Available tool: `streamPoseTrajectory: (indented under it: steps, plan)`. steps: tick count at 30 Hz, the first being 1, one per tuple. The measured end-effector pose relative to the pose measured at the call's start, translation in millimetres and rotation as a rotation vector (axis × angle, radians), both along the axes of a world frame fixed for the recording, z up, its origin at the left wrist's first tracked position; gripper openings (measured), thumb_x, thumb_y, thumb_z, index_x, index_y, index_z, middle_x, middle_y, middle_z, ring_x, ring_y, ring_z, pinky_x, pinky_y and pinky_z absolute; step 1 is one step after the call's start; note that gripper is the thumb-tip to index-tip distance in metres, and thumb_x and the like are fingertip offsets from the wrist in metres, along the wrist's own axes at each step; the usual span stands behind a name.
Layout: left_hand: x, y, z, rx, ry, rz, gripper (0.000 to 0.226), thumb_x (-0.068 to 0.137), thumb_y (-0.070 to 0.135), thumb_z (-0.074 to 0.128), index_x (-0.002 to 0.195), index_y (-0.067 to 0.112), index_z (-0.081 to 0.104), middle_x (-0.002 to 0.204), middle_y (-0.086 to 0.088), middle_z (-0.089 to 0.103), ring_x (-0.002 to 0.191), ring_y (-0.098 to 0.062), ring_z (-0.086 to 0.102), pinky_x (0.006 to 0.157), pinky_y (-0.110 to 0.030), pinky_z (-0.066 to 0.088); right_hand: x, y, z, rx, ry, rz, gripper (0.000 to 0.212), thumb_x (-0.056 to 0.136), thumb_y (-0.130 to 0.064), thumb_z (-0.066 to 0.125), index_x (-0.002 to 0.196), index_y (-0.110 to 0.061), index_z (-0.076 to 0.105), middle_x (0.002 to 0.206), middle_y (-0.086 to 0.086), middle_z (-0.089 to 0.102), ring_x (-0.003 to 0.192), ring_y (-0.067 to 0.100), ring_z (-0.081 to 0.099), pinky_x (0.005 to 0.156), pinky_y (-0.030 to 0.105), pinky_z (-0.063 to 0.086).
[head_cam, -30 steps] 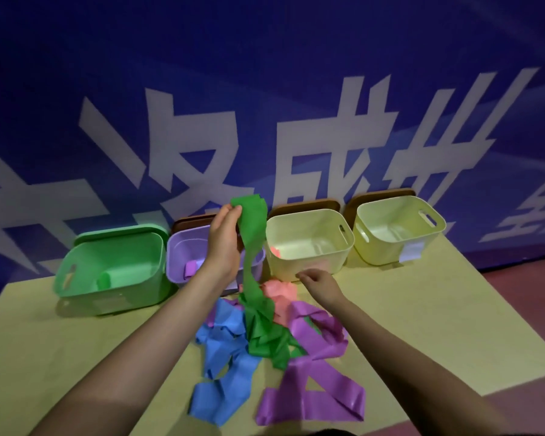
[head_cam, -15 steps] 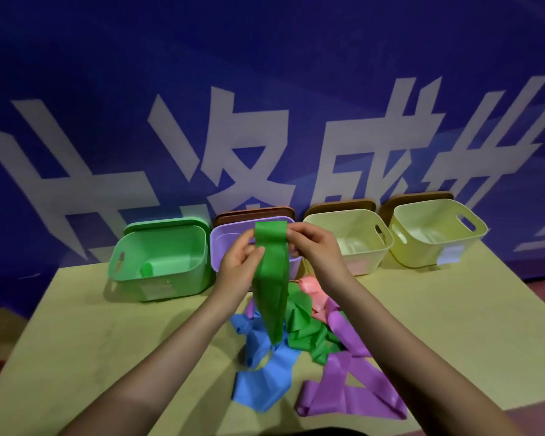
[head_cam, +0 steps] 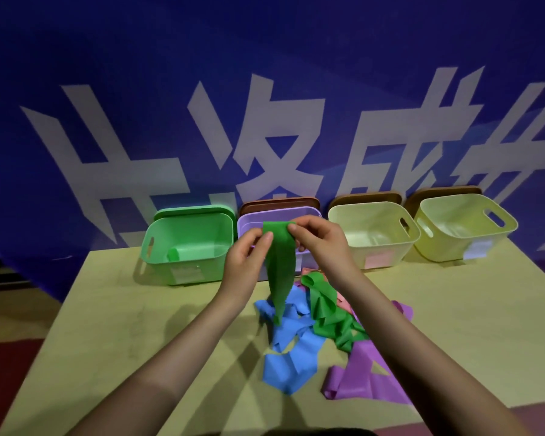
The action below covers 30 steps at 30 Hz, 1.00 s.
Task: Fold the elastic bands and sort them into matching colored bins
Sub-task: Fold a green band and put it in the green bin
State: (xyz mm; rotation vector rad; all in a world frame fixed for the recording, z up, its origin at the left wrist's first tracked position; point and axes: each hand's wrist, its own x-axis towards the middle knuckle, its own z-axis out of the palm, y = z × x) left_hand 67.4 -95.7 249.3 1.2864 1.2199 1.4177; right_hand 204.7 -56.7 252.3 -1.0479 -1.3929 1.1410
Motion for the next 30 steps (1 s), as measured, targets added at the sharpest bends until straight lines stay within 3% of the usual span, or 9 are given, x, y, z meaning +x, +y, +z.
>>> streamPoseTrajectory:
  steps: [4,10,14,19,21,24,27,30]
  plan:
    - [-6,9,1,0.011,-0.086,0.047,0.020,0.094,0.014,0.056,0.079,0.000,0.058,0.073,-0.012,0.050,0.070,-0.019,0.044,0.065,-0.032,0.037,-6,-8,-5,0.009,0.067,0.023,0.014,0.093,-0.013,0.058,0.085,-0.004,0.065,0.074,0.001,0.062,0.073,0.010,0.055,0.072,0.026,0.047]
    - [-4,18,14,-0.069,-0.236,0.064,0.016,0.093,0.017,0.059,0.081,0.020,0.068,0.080,-0.006,0.066,0.076,-0.020,0.059,0.069,-0.032,0.049,-6,-21,-22,-0.100,0.030,0.173,0.010,0.091,-0.016,0.061,0.098,-0.011,0.068,0.087,0.001,0.071,0.082,0.012,0.065,0.075,0.026,0.052]
    - [-2,22,13,-0.132,-0.313,0.071,0.013,0.094,0.017,0.057,0.086,0.015,0.067,0.084,-0.007,0.066,0.078,-0.019,0.061,0.069,-0.030,0.050,-8,-23,-28,-0.162,0.029,0.162,0.015,0.093,-0.005,0.057,0.095,-0.016,0.067,0.077,-0.011,0.073,0.071,0.001,0.067,0.064,0.014,0.049]
    - [2,27,1,-0.304,-0.482,0.141,0.015,0.095,0.023,0.056,0.100,0.013,0.065,0.088,-0.006,0.067,0.079,-0.019,0.063,0.065,-0.025,0.050,-3,-19,-27,-0.179,0.089,0.160,0.021,0.098,-0.008,0.049,0.083,-0.007,0.064,0.059,-0.009,0.066,0.053,-0.002,0.058,0.051,0.011,0.043]
    - [7,27,0,-0.306,-0.500,0.143,0.012,0.095,0.021,0.055,0.095,0.014,0.064,0.080,-0.002,0.066,0.071,-0.014,0.062,0.056,-0.019,0.049,0,-15,-26,-0.155,0.078,0.195,0.015,0.096,-0.009,0.052,0.091,-0.004,0.065,0.069,-0.007,0.068,0.062,0.001,0.061,0.058,0.013,0.046]
    - [20,27,1,-0.259,-0.486,0.154,0.011,0.095,0.017,0.055,0.088,0.015,0.064,0.072,0.002,0.068,0.065,-0.010,0.064,0.053,-0.019,0.050,6,-6,-30,-0.118,0.025,0.198,0.013,0.094,-0.009,0.057,0.103,-0.005,0.066,0.085,0.002,0.068,0.075,0.007,0.063,0.069,0.019,0.050]
    - [36,31,5,-0.200,-0.458,0.166,0.014,0.094,0.015,0.056,0.081,0.015,0.061,0.069,0.003,0.067,0.061,-0.009,0.063,0.056,-0.021,0.050,19,4,-34,-0.081,-0.016,0.167,0.009,0.094,-0.013,0.059,0.098,-0.007,0.065,0.085,0.006,0.067,0.076,0.010,0.062,0.070,0.024,0.051]
    - [56,38,5,-0.172,-0.439,0.144,0.009,0.093,0.014,0.058,0.085,0.014,0.062,0.078,-0.004,0.066,0.070,-0.015,0.061,0.065,-0.026,0.050,37,15,-38,-0.021,-0.135,0.155,0.012,0.094,-0.022,0.053,0.086,-0.023,0.062,0.078,-0.010,0.063,0.075,0.007,0.057,0.074,0.031,0.046]
